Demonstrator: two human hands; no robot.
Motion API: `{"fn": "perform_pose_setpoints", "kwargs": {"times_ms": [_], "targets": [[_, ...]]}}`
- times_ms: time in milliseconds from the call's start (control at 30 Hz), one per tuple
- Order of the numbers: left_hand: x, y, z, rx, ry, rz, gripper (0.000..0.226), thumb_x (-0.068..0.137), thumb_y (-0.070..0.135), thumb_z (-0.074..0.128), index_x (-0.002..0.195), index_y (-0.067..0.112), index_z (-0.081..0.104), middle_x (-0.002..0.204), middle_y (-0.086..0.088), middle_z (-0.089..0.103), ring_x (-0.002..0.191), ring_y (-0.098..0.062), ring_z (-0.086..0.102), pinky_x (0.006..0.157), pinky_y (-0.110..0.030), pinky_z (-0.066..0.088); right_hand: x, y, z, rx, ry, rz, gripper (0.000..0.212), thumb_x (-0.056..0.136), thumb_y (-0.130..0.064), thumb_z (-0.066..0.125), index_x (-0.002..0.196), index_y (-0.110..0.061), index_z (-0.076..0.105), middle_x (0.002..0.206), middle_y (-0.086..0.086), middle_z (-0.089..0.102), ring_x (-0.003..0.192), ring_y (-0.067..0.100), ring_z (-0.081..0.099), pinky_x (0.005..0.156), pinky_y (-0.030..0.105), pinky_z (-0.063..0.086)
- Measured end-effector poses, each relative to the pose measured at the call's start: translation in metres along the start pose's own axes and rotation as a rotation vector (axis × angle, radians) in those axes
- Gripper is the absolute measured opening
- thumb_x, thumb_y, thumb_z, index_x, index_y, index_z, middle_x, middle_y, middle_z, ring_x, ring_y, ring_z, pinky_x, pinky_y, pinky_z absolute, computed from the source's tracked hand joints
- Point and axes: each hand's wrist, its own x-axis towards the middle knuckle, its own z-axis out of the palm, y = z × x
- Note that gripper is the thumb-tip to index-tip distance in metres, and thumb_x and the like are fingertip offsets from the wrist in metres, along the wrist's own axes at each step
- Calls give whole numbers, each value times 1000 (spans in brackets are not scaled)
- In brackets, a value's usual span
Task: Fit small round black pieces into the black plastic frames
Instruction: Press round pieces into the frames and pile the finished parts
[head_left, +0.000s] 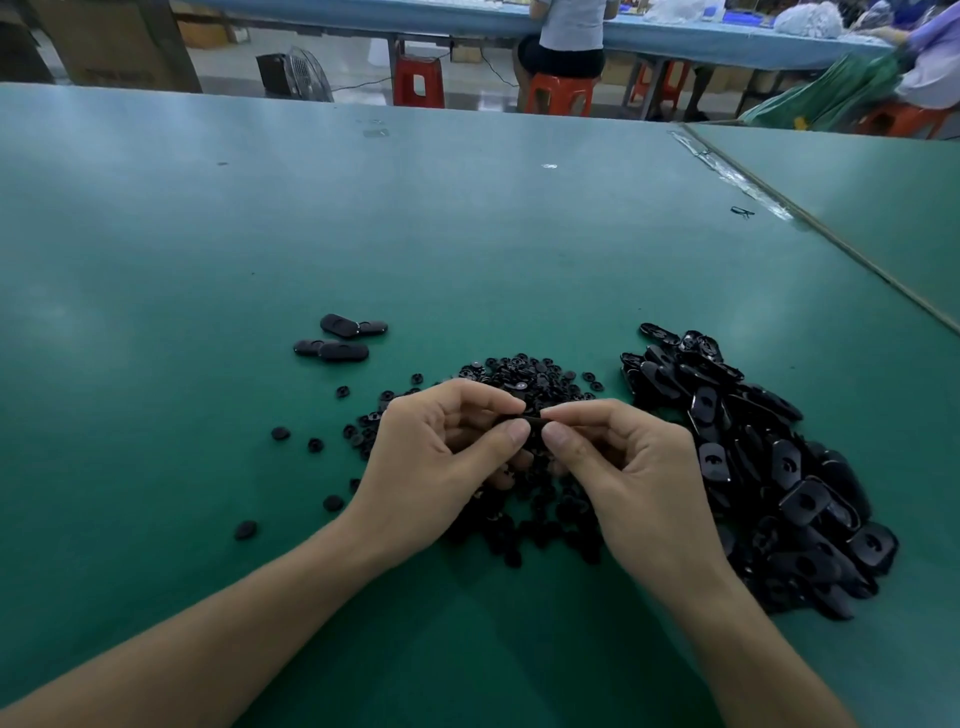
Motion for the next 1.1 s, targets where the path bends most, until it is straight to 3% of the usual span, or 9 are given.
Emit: {"fn": "perform_pose_setpoints", "kwargs": {"times_ms": [200,300,400,500,633,700,867,967,1100], "targets": [[2,-3,-2,-56,15,15,21,91,-4,67,98,15,75,82,-8,77,74,-22,76,62,-23,58,-1,2,0,-95,64,-5,15,92,-18,71,97,-32,74,78,-12,74,75,7,70,72,20,56],[5,-5,-4,-82,67,8,20,92,-2,66,100,15,74,82,-7,77,75,-21,76,64,-24,59,-2,2,-1,-316,66,-67,15,89,-19,75,98,-30,74,79,-16,71,79,1,67,71,11,51],[7,-7,-5,-98,82,9,24,93,-3,65,102,18,74,81,-6,75,75,-20,75,64,-23,59,-4,3,0,-494,23,-103,14,86,-23,77,98,-29,76,83,-19,66,83,3,62,76,19,51],[6,-6,-5,-112,72,27,22,87,1,71,91,21,76,80,-5,74,73,-19,74,63,-24,58,-5,3,0,-570,25,-123,12,85,-28,76,98,-30,75,84,-21,63,86,2,57,76,19,48],[5,-6,-6,-101,86,31,23,78,12,81,76,25,62,71,-1,68,66,-21,72,59,-28,58,-7,3,-3,-731,-99,-110,16,84,-42,75,97,-32,75,88,-19,58,91,3,47,78,20,44],[5,-7,-6,-112,95,29,26,80,12,81,79,22,58,71,-1,66,66,-21,72,58,-27,57,-8,1,-2,-760,-131,-102,14,86,-42,74,96,-32,75,88,-18,56,92,5,47,79,21,43],[6,-7,-4,-37,55,63,25,90,9,72,111,22,70,74,7,65,71,-11,68,64,-21,56,-7,-1,2,-820,-147,-104,11,92,-39,66,93,-30,72,88,-17,54,91,7,44,78,22,37],[4,-5,-3,-45,51,88,20,92,5,69,103,21,73,74,3,69,71,-13,70,63,-20,55,-8,-1,4,-842,-132,-126,11,96,-33,61,93,-27,70,90,-15,54,91,9,45,80,25,40],[3,-4,-4,-27,52,82,8,88,16,73,93,22,72,75,-8,73,69,-19,69,64,-23,55,-8,-2,4,-748,-82,-120,12,99,-28,56,91,-25,65,88,-14,56,88,9,50,78,23,41]]}}
